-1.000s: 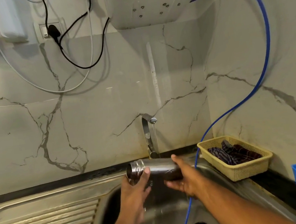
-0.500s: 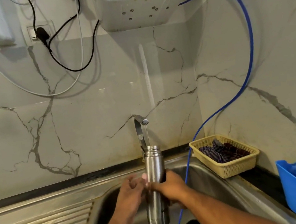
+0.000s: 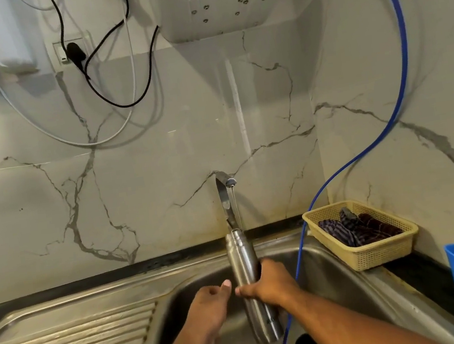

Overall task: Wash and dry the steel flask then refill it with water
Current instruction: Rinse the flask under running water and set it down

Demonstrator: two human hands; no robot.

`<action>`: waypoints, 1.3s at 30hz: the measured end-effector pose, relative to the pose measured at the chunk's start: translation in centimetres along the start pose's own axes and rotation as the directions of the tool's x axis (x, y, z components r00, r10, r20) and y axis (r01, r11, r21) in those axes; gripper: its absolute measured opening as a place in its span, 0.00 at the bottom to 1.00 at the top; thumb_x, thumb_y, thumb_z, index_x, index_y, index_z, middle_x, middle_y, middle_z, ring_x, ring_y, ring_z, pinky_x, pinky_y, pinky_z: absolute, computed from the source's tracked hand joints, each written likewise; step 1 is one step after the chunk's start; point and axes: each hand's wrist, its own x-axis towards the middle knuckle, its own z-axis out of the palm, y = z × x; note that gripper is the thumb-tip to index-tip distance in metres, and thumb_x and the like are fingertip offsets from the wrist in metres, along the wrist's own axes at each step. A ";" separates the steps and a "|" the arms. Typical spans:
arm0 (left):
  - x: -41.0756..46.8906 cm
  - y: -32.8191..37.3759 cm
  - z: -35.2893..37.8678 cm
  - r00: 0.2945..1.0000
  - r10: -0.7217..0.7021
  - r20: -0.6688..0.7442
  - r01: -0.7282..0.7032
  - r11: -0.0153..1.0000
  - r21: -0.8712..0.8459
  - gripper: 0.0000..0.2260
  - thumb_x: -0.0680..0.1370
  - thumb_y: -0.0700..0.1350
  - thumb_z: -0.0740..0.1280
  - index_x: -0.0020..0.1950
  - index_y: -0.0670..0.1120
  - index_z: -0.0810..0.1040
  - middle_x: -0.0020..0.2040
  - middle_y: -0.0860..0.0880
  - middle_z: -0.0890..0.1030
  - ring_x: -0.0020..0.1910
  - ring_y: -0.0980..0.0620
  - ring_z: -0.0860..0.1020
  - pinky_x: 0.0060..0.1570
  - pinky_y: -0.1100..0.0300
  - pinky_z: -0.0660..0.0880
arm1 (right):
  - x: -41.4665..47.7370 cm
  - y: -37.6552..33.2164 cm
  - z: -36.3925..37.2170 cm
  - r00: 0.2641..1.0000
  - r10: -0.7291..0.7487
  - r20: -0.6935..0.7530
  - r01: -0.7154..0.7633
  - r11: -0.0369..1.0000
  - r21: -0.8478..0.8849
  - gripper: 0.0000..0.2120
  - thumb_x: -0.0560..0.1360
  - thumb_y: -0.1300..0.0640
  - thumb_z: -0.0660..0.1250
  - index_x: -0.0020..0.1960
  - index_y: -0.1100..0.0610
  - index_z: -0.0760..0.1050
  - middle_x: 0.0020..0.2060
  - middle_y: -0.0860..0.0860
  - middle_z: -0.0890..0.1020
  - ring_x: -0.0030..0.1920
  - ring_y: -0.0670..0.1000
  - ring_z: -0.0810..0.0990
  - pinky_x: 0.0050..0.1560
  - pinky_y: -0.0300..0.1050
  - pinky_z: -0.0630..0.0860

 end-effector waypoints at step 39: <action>11.4 7.4 0.7 0.813 0.504 0.291 -0.406 0.133 0.904 0.39 0.82 0.39 0.62 0.83 0.54 0.40 0.83 0.55 0.41 0.80 0.47 0.56 0.72 0.40 0.65 | 1.8 1.9 0.8 0.999 0.012 -0.040 -0.012 1.000 -0.002 0.34 0.64 0.46 0.82 0.66 0.51 0.75 0.59 0.48 0.83 0.56 0.48 0.83 0.60 0.43 0.79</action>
